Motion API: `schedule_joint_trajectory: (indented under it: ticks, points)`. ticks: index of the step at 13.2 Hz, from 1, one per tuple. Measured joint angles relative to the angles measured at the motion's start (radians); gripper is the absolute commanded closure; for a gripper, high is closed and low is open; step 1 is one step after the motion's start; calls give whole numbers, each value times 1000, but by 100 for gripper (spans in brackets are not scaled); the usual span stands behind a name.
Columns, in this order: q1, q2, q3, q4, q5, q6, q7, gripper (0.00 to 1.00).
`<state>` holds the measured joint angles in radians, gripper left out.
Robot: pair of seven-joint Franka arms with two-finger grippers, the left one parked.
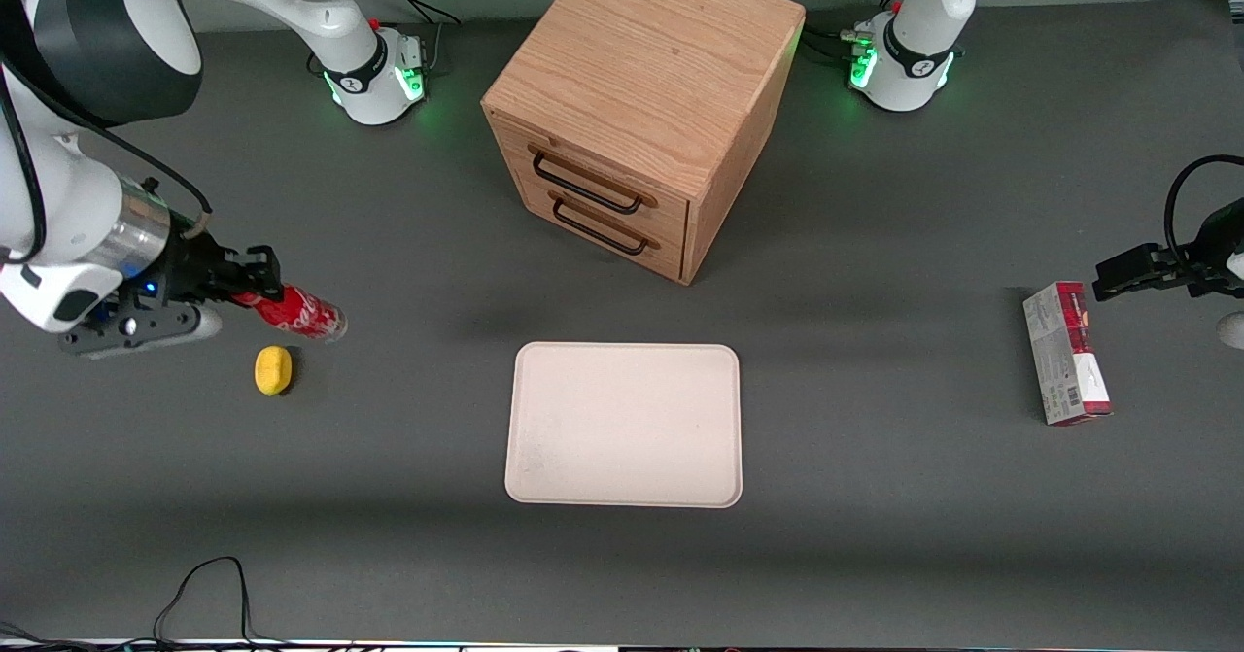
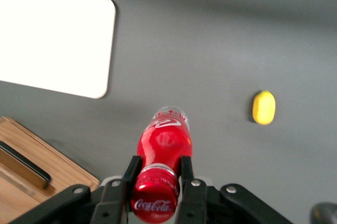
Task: Place coke bottle on tray
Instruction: 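Carry the bottle with the right gripper to the cream tray's edge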
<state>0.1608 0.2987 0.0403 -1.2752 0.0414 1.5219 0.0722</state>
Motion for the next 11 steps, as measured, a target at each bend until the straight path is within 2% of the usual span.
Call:
schedule_joint_trajectory:
  ticks: [3, 7, 11]
  points:
    - [6, 181, 120, 210, -16, -4, 154, 100]
    - [19, 400, 321, 287, -205, 209, 340, 100]
    - [33, 566, 344, 299, -282, 424, 359, 99]
